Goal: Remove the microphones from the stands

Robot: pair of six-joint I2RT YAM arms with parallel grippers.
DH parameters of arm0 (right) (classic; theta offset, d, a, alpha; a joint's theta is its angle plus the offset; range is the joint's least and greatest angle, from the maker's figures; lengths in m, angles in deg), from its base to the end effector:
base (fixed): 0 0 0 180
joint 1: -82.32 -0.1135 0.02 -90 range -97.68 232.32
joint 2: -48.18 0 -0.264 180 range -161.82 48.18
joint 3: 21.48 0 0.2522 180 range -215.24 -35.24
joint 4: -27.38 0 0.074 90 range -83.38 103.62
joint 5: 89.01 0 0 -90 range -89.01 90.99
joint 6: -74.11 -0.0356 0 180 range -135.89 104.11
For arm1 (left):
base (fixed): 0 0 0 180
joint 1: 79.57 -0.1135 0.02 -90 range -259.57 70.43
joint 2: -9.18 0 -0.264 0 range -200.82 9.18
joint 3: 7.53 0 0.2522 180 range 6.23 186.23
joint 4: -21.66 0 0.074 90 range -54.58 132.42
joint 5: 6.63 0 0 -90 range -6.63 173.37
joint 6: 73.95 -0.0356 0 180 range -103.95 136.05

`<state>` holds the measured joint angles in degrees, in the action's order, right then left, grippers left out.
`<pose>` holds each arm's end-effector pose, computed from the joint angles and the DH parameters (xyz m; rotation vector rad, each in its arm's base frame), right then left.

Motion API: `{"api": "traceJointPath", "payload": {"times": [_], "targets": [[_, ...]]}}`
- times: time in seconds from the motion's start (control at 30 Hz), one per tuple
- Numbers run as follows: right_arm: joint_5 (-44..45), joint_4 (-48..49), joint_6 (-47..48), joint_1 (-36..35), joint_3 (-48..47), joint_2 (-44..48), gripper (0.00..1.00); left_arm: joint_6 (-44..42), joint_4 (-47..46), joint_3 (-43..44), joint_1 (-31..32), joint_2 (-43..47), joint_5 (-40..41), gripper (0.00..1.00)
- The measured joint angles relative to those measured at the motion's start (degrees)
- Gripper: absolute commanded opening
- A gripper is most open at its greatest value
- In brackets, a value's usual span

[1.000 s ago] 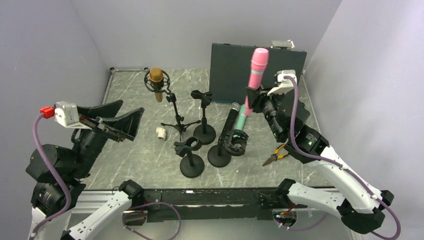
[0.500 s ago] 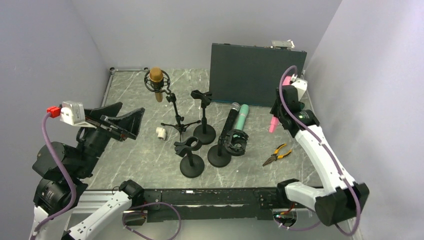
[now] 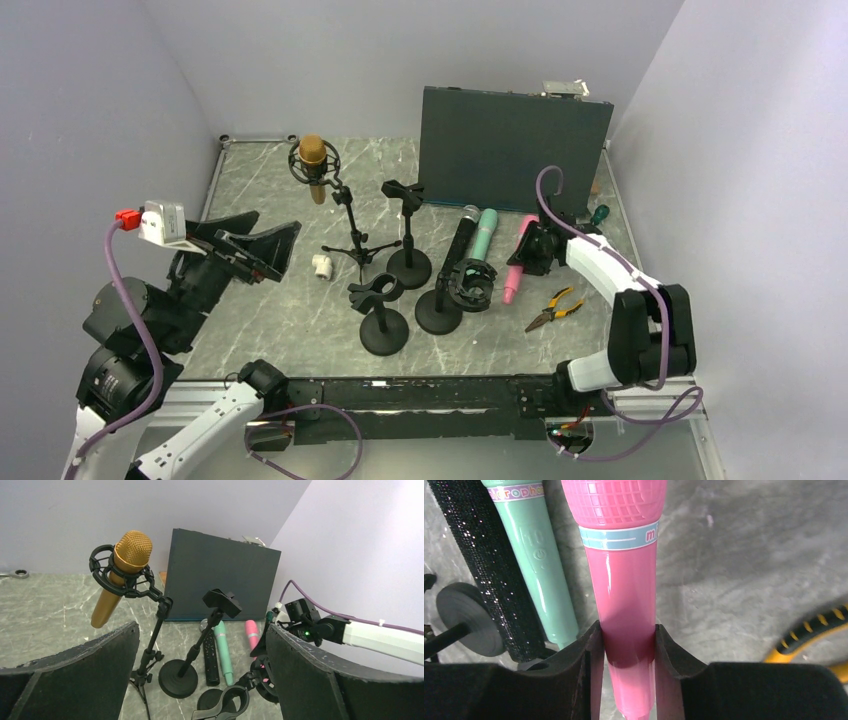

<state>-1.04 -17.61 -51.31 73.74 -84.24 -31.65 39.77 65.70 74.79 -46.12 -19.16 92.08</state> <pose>0.2627 0.0409 0.2025 0.6122 2.6166 0.2946 0.0393 -0.0195 0.4617 -0.0079 1.4379 -0.7199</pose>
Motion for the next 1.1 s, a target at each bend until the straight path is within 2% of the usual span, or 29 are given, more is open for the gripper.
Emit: {"api": "traceJointPath", "payload": {"times": [0.13, 0.23, 0.33, 0.43, 0.73, 0.93, 1.1], "targets": [[-3.8, 3.8, -0.7, 0.3, 0.0, -4.9, 0.03, 1.3, 0.0, -1.3, 0.0, 0.1, -0.7, 0.98], [-5.8, 4.8, -1.1, 0.2, -0.1, -8.3, 0.08, 2.4, 0.2, -2.1, 0.0, 0.1, -1.6, 0.98], [-6.9, 5.9, -1.9, 0.3, 0.0, -9.3, 0.17, 3.1, 0.4, -2.6, 0.0, 0.1, -1.9, 0.98], [-7.8, 8.0, -2.8, 0.2, 0.0, -9.3, 0.33, 3.6, 0.4, -3.0, 0.0, 0.1, -2.1, 0.98], [-8.5, 11.2, -4.1, 0.3, 1.9, -9.3, 0.71, 4.3, 0.9, -3.2, 0.0, 1.0, -2.5, 0.98], [-8.3, 11.3, -3.3, 0.3, 3.0, -7.4, 0.82, 4.6, 1.0, -3.7, 0.0, 1.9, -2.7, 0.97], [-8.2, 11.1, -0.6, 0.2, 2.6, 0.0, 0.88, 4.7, 1.1, -3.7, 0.0, 2.1, -2.9, 0.98]]}}
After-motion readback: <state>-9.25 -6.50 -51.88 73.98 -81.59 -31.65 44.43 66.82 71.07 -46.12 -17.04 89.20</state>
